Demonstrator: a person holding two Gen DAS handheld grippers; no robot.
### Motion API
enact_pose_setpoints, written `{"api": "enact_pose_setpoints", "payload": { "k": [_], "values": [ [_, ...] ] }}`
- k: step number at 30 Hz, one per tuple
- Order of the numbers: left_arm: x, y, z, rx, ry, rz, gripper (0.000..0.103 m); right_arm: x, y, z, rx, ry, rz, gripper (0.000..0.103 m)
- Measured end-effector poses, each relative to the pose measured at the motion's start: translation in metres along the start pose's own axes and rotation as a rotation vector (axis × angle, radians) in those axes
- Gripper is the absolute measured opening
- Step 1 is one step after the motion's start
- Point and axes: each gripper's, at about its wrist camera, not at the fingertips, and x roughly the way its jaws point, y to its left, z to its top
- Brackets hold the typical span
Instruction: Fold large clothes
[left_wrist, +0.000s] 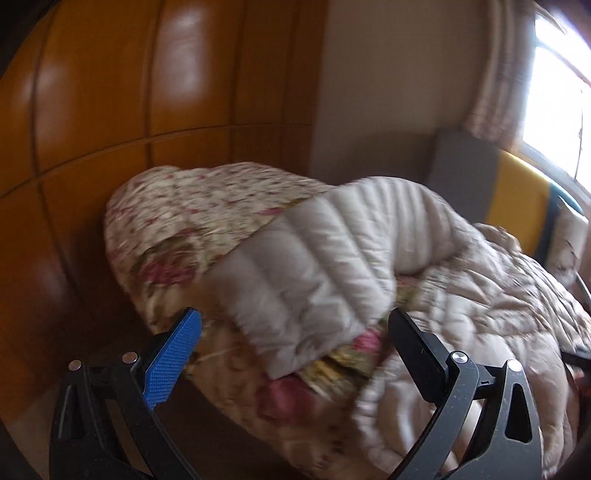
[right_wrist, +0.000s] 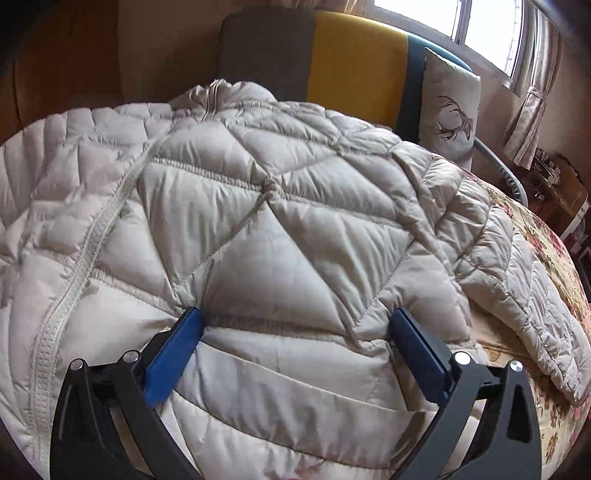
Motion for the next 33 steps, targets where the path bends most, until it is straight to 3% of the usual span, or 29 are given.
{"api": "enact_pose_setpoints", "payload": {
  "k": [4,8,10,12,16,18,23,25,27,28,33],
  "values": [
    [0.033,0.032,0.006,-0.106,0.082,-0.047,0.100,0.003,-0.005,-0.003,0.006,-0.002,0.009,0.101],
    [0.080,0.053,0.010,-0.303,0.255,-0.177,0.098,0.006,-0.012,-0.005,0.034,0.008,0.045,0.101],
    [0.085,0.056,0.010,-0.390,0.266,-0.258,0.093,0.005,-0.013,-0.006,0.042,0.008,0.054,0.101],
    [0.089,0.047,0.013,-0.412,0.274,-0.359,0.093,0.005,-0.013,-0.006,0.044,0.008,0.055,0.101],
    [0.106,0.026,0.016,-0.428,0.316,-0.439,0.091,0.004,-0.012,-0.006,0.040,0.006,0.049,0.101],
    [0.124,0.025,0.017,-0.494,0.348,-0.463,0.081,0.004,-0.011,-0.006,0.040,0.006,0.049,0.101],
    [0.168,0.042,0.022,-0.715,0.371,-0.416,0.063,0.005,-0.011,-0.006,0.042,0.006,0.052,0.101],
    [0.182,0.045,0.032,-0.718,0.373,-0.378,0.045,0.004,-0.011,-0.006,0.042,0.005,0.051,0.101],
    [0.196,0.050,0.037,-0.732,0.395,-0.330,0.013,0.004,-0.011,-0.006,0.041,0.005,0.051,0.101],
    [0.200,0.055,0.039,-0.740,0.399,-0.319,0.007,0.004,-0.011,-0.006,0.042,0.005,0.052,0.101],
    [0.209,0.074,0.058,-0.754,0.351,-0.236,0.002,0.004,-0.011,-0.006,0.041,0.003,0.054,0.101]
  ]
}}
